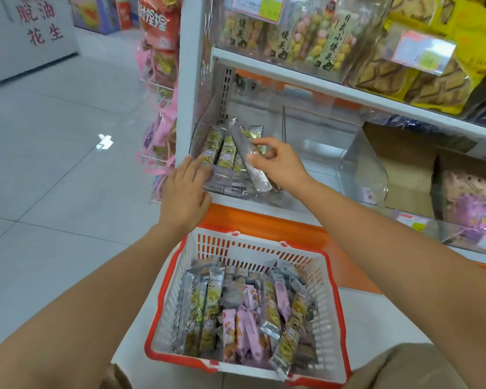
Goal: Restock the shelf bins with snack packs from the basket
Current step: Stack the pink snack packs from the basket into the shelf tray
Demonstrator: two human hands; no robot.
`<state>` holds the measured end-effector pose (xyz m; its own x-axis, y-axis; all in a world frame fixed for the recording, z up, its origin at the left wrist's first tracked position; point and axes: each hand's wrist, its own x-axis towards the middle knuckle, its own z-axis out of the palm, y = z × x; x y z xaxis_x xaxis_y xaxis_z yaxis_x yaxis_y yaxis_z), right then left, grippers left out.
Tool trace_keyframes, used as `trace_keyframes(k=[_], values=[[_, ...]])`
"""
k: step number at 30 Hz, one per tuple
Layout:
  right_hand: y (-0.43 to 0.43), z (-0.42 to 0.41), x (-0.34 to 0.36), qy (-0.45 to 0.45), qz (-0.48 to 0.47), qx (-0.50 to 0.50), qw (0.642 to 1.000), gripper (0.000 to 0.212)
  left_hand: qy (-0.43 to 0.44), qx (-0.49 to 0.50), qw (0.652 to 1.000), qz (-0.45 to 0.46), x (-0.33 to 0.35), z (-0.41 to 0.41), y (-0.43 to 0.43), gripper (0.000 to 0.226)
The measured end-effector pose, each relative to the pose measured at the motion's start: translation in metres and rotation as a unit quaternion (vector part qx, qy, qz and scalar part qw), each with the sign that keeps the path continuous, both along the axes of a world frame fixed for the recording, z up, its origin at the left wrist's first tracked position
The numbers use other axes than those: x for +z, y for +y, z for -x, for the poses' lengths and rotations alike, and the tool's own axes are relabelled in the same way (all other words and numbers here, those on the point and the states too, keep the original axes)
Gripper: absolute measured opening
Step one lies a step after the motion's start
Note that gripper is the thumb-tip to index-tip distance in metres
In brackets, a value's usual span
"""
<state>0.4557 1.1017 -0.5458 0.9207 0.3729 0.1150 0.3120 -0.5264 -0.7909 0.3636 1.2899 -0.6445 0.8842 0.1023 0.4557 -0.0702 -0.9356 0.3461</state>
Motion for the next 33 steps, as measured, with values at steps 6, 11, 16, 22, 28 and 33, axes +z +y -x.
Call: trace_keyframes(k=[6, 11, 16, 22, 28, 33], values=[[0.050, -0.047, 0.000, -0.026, 0.028, -0.077, 0.996, 0.044, -0.011, -0.037, 0.997, -0.062, -0.006, -0.020, 0.019, 0.055], [0.078, -0.068, -0.013, -0.087, 0.138, -0.114, 0.980, 0.048, -0.057, -0.066, 0.995, -0.054, -0.012, -0.029, 0.028, 0.051], [0.090, -0.074, -0.029, -0.103, 0.190, -0.150, 0.965, 0.044, -0.080, -0.076, 0.992, -0.061, -0.019, -0.035, 0.035, 0.050], [0.097, -0.078, -0.033, -0.091, 0.315, -0.183, 0.927, 0.046, -0.082, -0.086, 0.991, -0.063, -0.022, -0.038, 0.040, 0.052], [0.096, -0.074, -0.023, 0.027, 0.375, -0.107, 0.921, 0.072, -0.081, -0.088, 0.991, -0.066, -0.024, -0.040, 0.042, 0.052], [0.087, -0.074, -0.030, 0.037, 0.329, -0.104, 0.938, 0.081, -0.080, -0.083, 0.991, -0.068, -0.024, -0.040, 0.040, 0.052]])
